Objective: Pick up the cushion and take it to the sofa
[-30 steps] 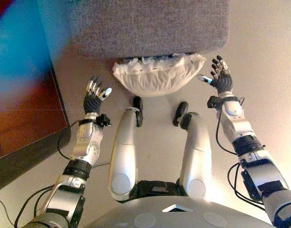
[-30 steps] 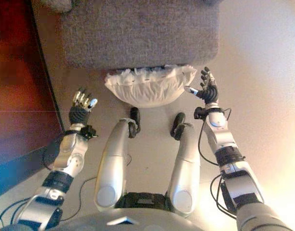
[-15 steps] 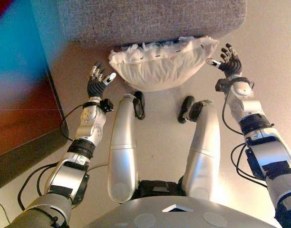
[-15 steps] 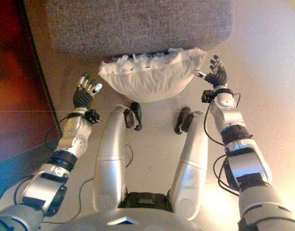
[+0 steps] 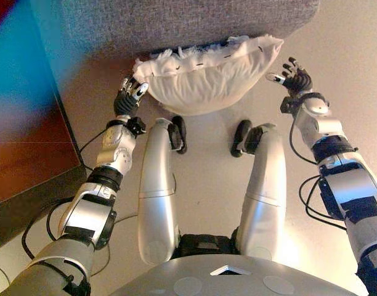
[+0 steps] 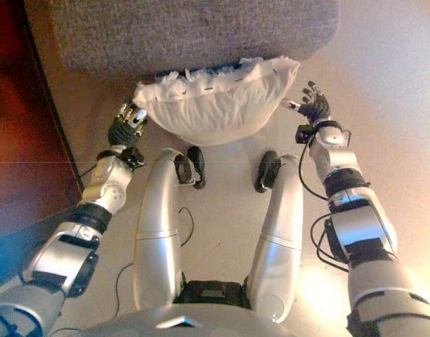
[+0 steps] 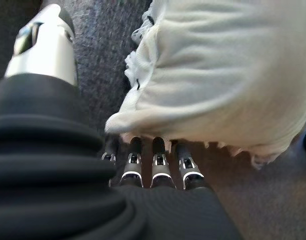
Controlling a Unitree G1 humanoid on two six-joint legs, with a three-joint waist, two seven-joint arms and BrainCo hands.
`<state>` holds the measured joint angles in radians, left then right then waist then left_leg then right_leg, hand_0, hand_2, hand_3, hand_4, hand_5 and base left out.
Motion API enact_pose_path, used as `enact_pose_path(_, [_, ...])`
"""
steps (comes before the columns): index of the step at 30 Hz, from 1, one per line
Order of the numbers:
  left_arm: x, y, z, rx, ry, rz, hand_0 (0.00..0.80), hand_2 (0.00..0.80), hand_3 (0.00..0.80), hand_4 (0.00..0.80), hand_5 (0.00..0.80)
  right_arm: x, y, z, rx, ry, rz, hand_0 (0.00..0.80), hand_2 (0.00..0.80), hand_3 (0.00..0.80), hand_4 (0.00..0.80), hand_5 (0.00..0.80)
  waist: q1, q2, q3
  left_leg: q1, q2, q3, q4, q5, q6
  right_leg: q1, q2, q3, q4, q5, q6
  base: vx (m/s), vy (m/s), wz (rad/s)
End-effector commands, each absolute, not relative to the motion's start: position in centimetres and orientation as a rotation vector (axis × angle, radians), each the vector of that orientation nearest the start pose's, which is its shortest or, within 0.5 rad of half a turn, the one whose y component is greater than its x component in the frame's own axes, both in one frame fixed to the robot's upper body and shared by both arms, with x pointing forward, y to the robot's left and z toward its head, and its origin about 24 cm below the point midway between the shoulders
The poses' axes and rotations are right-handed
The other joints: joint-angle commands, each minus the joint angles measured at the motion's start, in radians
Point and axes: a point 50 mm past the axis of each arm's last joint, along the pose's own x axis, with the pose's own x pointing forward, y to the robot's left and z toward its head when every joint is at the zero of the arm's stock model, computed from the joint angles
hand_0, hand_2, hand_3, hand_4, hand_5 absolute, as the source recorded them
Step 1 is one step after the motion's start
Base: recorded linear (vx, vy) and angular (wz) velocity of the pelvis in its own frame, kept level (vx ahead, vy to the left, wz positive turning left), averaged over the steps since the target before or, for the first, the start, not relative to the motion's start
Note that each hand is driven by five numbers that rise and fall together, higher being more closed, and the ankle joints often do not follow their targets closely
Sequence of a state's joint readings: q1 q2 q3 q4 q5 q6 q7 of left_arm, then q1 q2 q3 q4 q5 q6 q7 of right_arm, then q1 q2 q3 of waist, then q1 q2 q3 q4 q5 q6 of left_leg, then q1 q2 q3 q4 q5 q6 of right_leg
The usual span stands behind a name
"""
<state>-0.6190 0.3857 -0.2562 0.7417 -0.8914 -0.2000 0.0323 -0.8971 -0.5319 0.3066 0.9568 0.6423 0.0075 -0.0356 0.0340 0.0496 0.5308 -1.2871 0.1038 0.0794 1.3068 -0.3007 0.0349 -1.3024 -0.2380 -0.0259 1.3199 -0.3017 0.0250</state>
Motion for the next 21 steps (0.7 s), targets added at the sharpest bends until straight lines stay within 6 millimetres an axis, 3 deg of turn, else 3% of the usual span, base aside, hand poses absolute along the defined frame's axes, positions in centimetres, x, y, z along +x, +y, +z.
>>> enact_pose_path(1, [37.0,19.2,8.9,-0.418,-0.018,-0.026,0.000,0.000,0.000,0.000,0.000,40.5,-22.6,15.9,-0.019,0.038,-0.018,0.000,0.000,0.000,0.000,0.000,-0.028,0.048,-0.011,0.038,-0.004,-0.019,-0.049,-0.024,-0.033,0.040,-0.001,0.039,-0.147,0.098,0.030,-0.037,0.023,0.00])
enact_pose_path(19, [39.5,16.4,13.6,-0.492,-0.068,-0.266,0.000,0.000,0.000,0.000,0.000,41.9,-19.0,19.5,-0.036,0.004,0.205,0.000,0.000,0.000,0.000,0.000,-0.040,0.050,-0.011,0.024,-0.002,-0.009,-0.121,0.002,-0.057,0.019,-0.004,0.040,-0.221,0.146,0.053,-0.004,0.002,0.00])
enact_pose_path(20, [39.6,16.1,14.1,-0.490,-0.078,-0.288,0.245,0.245,0.245,0.245,0.245,41.9,-18.6,19.9,-0.045,-0.004,0.229,0.000,0.000,0.000,0.000,0.000,-0.040,0.049,-0.011,0.026,-0.003,-0.008,-0.129,0.002,-0.058,0.019,-0.005,0.038,-0.228,0.149,0.054,0.000,0.000,0.00])
enact_pose_path(21, [39.6,16.1,14.2,-0.488,-0.082,-0.294,0.430,0.430,0.430,0.430,0.430,41.9,-18.4,19.9,-0.050,-0.004,0.239,0.000,0.000,0.000,0.000,0.000,-0.040,0.049,-0.011,0.026,-0.004,-0.007,-0.133,0.003,-0.058,0.020,-0.005,0.038,-0.231,0.150,0.055,0.000,0.000,0.00])
